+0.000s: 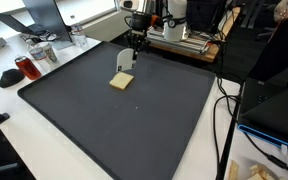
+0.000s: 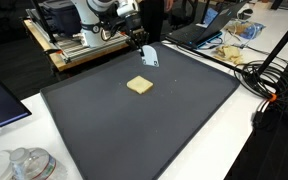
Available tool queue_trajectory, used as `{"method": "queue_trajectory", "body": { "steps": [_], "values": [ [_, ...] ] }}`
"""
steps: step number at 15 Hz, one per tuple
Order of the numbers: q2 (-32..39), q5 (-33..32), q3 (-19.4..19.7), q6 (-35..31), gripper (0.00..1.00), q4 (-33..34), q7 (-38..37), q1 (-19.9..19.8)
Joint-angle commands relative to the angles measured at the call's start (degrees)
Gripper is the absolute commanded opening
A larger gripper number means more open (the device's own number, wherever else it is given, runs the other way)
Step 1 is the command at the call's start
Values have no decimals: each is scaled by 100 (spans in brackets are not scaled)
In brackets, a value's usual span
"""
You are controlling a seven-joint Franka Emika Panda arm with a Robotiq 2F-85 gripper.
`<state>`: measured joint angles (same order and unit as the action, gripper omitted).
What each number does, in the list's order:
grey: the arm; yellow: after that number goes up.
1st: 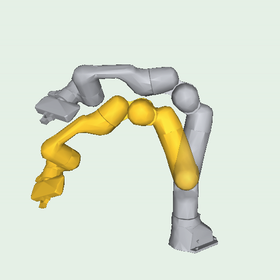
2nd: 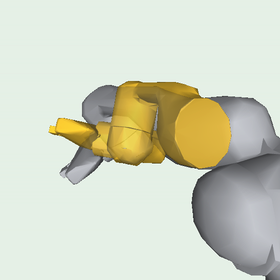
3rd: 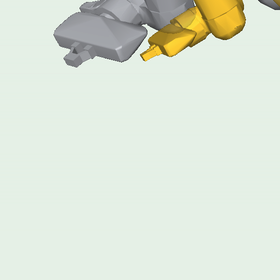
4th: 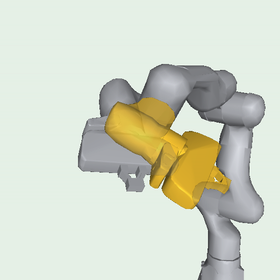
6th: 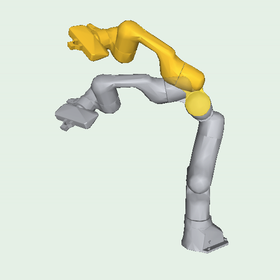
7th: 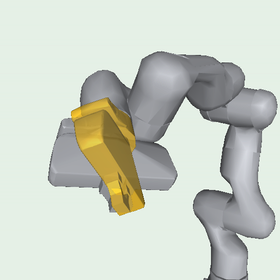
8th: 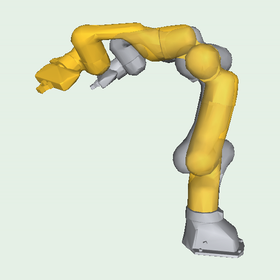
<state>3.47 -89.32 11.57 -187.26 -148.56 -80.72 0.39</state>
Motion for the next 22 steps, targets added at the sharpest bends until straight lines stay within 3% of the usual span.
{"method": "queue_trajectory", "body": {
  "steps": [1,5,9,15,22],
  "values": [
    [311,-126,350,-924,1,18,426,-402],
    [572,-1013,685,-1813,1,257,0,-714],
    [613,-2281,1043,-2345,1,799,-1193,-703],
    [912,-4015,1583,-3320,1,2261,-3550,-391],
    [1607,-5588,1841,-4448,1,4297,-6088,309]
  ]
}}
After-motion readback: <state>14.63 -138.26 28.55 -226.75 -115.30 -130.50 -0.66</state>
